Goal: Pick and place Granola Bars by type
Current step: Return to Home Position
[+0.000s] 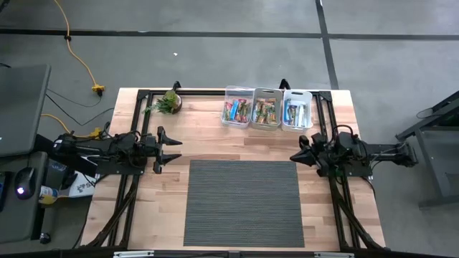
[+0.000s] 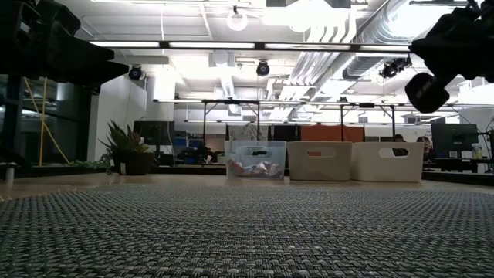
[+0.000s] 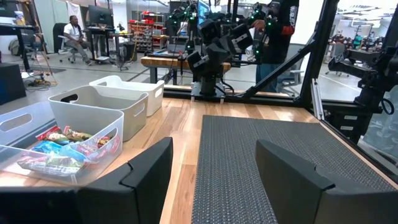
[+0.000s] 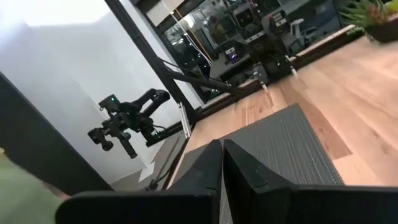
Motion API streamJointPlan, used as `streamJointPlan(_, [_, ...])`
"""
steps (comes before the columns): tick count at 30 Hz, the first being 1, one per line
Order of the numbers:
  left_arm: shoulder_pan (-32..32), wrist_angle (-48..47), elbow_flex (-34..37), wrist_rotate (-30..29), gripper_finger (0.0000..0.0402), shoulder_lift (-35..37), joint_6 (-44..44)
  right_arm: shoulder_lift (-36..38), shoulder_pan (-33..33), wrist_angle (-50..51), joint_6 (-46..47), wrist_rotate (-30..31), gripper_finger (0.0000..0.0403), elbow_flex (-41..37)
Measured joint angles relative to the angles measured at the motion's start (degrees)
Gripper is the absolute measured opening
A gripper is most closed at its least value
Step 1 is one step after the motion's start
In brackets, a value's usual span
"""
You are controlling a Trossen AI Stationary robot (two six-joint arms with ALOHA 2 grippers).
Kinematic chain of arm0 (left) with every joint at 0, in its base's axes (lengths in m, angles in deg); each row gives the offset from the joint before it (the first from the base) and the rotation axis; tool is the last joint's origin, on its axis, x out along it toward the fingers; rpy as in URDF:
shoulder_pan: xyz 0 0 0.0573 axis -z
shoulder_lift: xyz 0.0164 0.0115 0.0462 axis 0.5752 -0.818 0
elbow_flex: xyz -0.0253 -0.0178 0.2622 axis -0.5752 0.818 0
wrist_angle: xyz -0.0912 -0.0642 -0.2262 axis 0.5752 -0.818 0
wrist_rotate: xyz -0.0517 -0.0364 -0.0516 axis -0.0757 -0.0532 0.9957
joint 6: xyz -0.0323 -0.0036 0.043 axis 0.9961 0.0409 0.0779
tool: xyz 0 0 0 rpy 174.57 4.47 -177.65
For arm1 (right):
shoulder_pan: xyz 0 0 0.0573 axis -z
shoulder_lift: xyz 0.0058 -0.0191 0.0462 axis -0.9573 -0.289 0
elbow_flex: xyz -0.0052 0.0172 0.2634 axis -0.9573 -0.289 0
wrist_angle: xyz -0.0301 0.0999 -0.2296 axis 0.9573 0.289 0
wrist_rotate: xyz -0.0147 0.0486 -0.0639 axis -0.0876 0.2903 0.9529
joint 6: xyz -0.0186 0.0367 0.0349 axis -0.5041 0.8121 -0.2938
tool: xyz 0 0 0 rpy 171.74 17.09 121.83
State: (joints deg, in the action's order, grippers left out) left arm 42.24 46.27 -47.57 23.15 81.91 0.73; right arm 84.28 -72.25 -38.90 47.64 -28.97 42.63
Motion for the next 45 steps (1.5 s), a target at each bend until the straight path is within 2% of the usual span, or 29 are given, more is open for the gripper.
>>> streamJointPlan(4, [0.0,0.0,0.0,0.0,0.0227,0.0,0.0,0.0,0.0,0.3,-3.0,0.0,0.0001,0.0])
streamJointPlan(8, [0.0,0.0,0.0,0.0,0.0227,0.0,0.0,-0.2,0.0,1.5,9.2,2.9,0.0001,0.0])
streamJointPlan(10, [0.0,0.0,0.0,0.0,0.0227,0.0,0.0,-0.9,0.0,1.9,11.3,5.1,0.0001,0.0])
streamJointPlan(13, [0.0,0.0,0.0,0.0,0.0227,0.0,0.0,-2.2,0.0,2.2,8.9,6.3,0.0001,0.0])
streamJointPlan(15, [0.0,0.0,0.0,0.0,0.0227,0.0,0.0,-3.0,0.0,2.1,11.3,7.4,0.0001,0.0])
streamJointPlan(19, [0.0,0.0,0.0,0.0,0.0227,0.0,0.0,-4.1,0.1,2.8,9.9,15.4,0.0001,0.0])
streamJointPlan(22, [0.0,0.0,0.0,0.0,0.0227,0.0,0.0,-4.2,0.1,2.4,5.7,18.5,0.0000,0.0])
streamJointPlan(29, [0.0,0.0,0.0,0.0,0.0227,0.0,0.0,-4.2,0.1,2.3,-0.8,18.7,0.0001,0.0])
streamJointPlan(45, [0.0,0.0,0.0,0.0,0.0227,0.0,0.0,-4.2,0.1,2.3,-2.4,18.7,0.0000,0.0])
